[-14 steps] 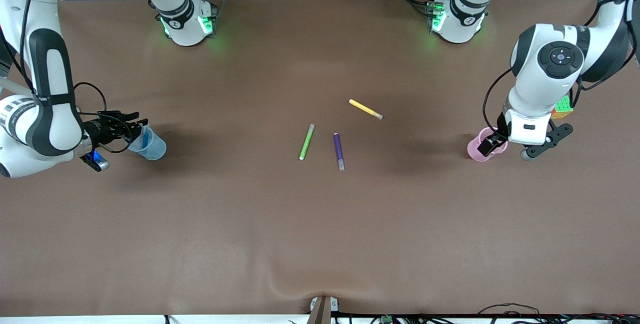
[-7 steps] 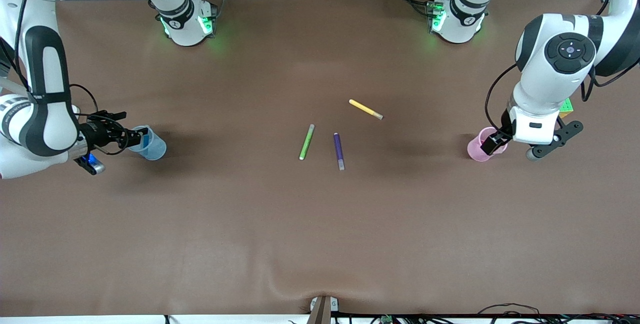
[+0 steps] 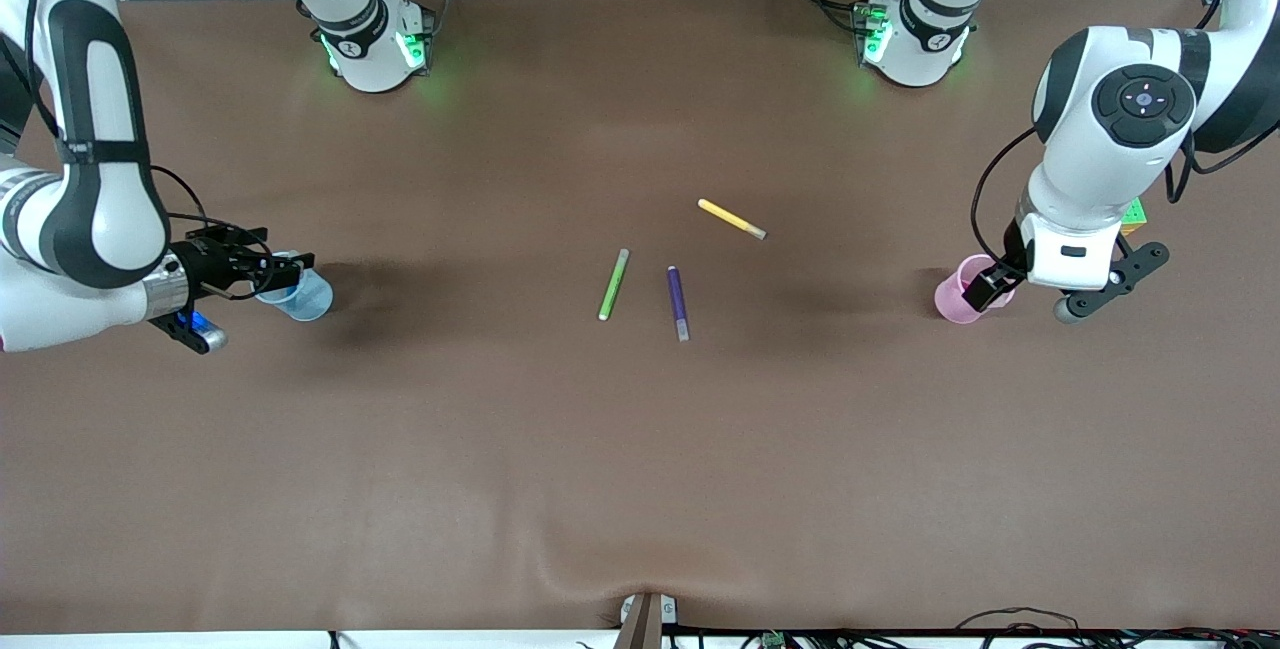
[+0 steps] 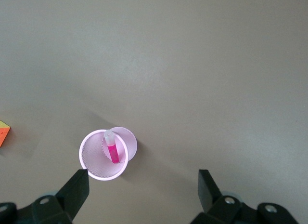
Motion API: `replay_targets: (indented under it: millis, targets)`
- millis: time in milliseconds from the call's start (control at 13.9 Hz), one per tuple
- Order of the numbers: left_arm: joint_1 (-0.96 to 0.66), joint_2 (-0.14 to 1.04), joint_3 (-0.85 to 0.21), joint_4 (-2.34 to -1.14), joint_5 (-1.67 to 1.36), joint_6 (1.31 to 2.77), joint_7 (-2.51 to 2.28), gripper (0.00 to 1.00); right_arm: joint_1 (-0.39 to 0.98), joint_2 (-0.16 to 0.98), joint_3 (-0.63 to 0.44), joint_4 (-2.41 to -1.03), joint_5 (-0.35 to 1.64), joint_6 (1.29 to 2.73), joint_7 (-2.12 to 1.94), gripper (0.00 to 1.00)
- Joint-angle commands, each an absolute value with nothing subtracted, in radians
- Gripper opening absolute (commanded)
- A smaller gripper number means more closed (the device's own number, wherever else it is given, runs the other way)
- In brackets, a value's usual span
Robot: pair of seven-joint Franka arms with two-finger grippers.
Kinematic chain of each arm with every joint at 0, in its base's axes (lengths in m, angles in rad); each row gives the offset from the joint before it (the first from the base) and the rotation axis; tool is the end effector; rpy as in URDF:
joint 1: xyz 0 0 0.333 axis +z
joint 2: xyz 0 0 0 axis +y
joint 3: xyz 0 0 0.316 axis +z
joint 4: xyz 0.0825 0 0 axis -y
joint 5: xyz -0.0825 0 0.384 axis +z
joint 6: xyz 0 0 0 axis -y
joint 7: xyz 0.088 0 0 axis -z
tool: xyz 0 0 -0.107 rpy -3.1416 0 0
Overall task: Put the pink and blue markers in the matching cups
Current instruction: 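Drop the pink marker into the pink cup while the right gripper drops blue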
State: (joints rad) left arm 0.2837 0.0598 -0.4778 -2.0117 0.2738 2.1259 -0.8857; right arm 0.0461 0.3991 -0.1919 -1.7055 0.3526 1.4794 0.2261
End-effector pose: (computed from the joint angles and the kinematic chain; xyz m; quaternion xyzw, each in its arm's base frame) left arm 0.5637 -0.0953 0.4344 -0.9559 -0.2726 -0.0804 0.0736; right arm 0.5839 -0.0367 0.3364 -0.9198 0.2158 0.3042 0.1220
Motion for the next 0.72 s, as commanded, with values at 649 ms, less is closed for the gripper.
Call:
replay_targets:
  millis: [649]
  targets:
    - [0.301,0.069,-0.479,-1.783,0.215,1.895,-0.646,1.00,0.006,0.290,-0.053,-1.893,0.350,1.882,0.213,1.00]
